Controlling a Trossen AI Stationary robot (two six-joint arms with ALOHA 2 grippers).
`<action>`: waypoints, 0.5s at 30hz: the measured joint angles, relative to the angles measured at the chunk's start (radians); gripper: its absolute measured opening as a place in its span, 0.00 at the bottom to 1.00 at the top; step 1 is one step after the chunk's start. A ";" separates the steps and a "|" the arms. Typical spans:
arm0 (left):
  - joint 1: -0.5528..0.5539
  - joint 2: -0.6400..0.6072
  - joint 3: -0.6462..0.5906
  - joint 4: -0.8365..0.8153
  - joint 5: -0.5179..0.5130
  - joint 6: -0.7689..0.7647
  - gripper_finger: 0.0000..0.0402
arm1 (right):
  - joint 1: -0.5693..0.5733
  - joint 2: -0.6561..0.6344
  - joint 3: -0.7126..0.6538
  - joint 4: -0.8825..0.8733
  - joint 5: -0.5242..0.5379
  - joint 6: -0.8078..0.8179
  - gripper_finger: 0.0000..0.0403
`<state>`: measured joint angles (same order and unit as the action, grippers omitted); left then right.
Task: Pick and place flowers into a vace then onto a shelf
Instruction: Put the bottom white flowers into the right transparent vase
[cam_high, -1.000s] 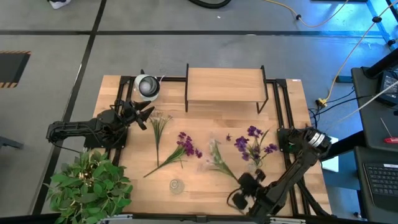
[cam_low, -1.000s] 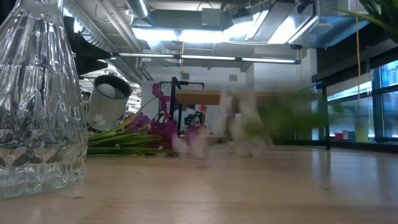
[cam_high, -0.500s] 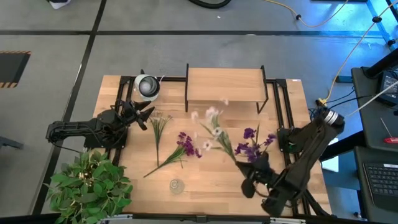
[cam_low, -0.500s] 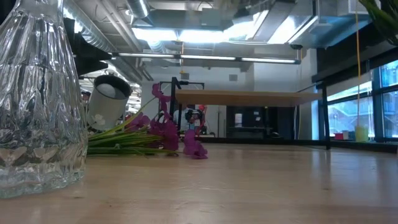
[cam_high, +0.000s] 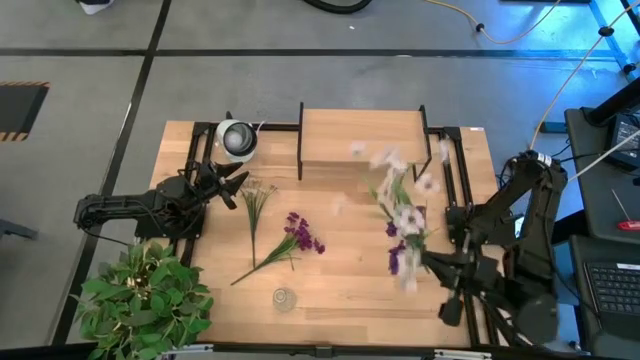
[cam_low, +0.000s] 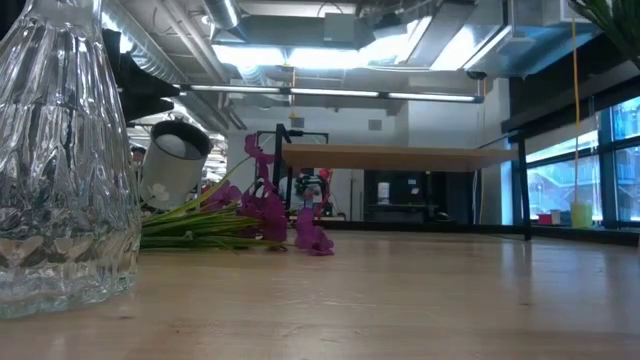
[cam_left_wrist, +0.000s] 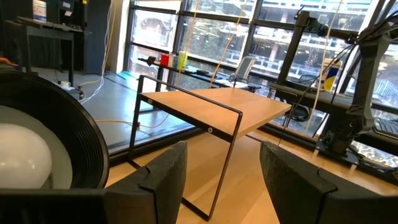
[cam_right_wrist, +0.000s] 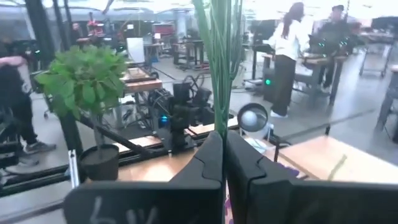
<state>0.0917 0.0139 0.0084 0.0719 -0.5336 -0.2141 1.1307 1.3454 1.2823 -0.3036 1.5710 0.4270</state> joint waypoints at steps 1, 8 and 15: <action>0.000 0.000 0.000 0.000 -0.001 0.000 0.49 | 0.007 -0.001 0.000 0.043 0.000 -0.061 0.00; 0.000 0.000 0.000 0.000 -0.017 0.000 0.49 | 0.042 -0.002 0.000 0.119 0.000 -0.302 0.00; 0.000 0.000 0.000 0.000 -0.025 0.000 0.49 | 0.056 -0.028 0.000 0.097 0.000 -0.305 0.00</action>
<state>0.0914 0.0139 0.0084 0.0719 -0.5581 -0.2140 1.1870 1.3173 1.2823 -0.2068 1.5707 0.1219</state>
